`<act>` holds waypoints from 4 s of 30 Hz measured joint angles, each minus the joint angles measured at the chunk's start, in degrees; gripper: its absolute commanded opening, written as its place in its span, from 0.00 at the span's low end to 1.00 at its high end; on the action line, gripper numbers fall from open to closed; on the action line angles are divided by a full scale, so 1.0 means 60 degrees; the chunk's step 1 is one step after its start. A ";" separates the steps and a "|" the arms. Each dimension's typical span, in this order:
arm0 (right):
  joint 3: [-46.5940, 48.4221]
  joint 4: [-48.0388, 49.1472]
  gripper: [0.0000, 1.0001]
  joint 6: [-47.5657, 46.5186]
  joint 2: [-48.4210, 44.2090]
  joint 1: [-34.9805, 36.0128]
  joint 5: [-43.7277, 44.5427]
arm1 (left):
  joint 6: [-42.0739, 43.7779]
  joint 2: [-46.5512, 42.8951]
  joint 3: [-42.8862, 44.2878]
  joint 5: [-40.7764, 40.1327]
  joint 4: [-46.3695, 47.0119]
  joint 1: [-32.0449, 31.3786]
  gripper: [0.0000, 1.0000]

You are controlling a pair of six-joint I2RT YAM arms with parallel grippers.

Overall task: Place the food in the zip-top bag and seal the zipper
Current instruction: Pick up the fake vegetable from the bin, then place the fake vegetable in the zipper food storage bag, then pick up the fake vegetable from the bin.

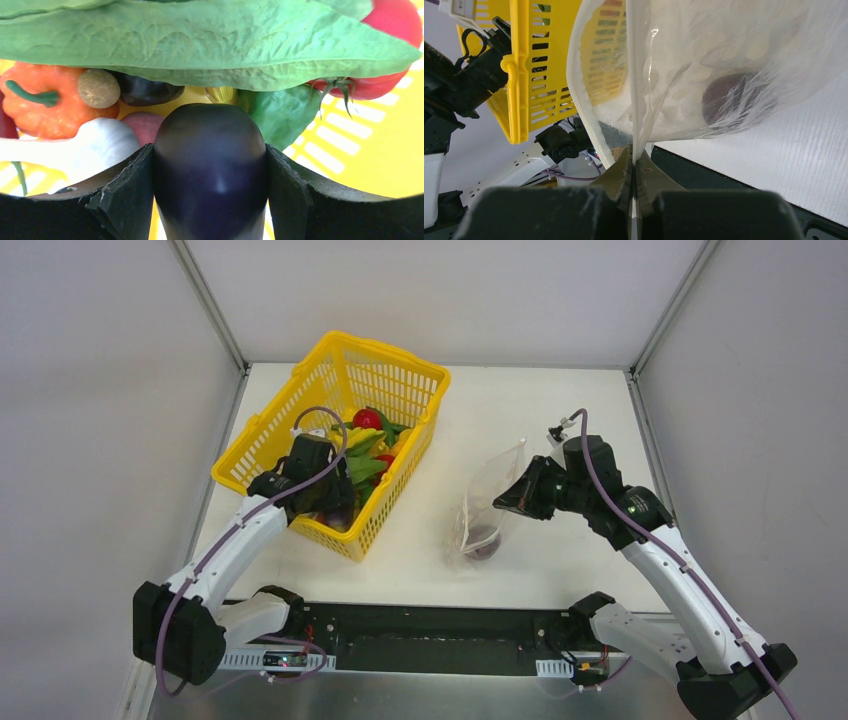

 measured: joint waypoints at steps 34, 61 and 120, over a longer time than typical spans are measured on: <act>-0.0004 0.0251 0.00 0.0280 0.0018 0.0208 0.0029 | -0.0222 -0.3187 0.2215 0.1195 0.3457 -0.1665 0.07; -0.0117 0.1180 0.01 0.1126 -0.0608 0.0295 0.0022 | 0.2284 0.1504 0.0244 -0.1774 1.2958 -0.7016 0.05; -0.1239 0.1967 0.02 0.1053 -0.1151 0.0306 -0.0146 | 0.1989 -0.1923 0.2149 -0.2736 -0.0703 -0.2736 0.99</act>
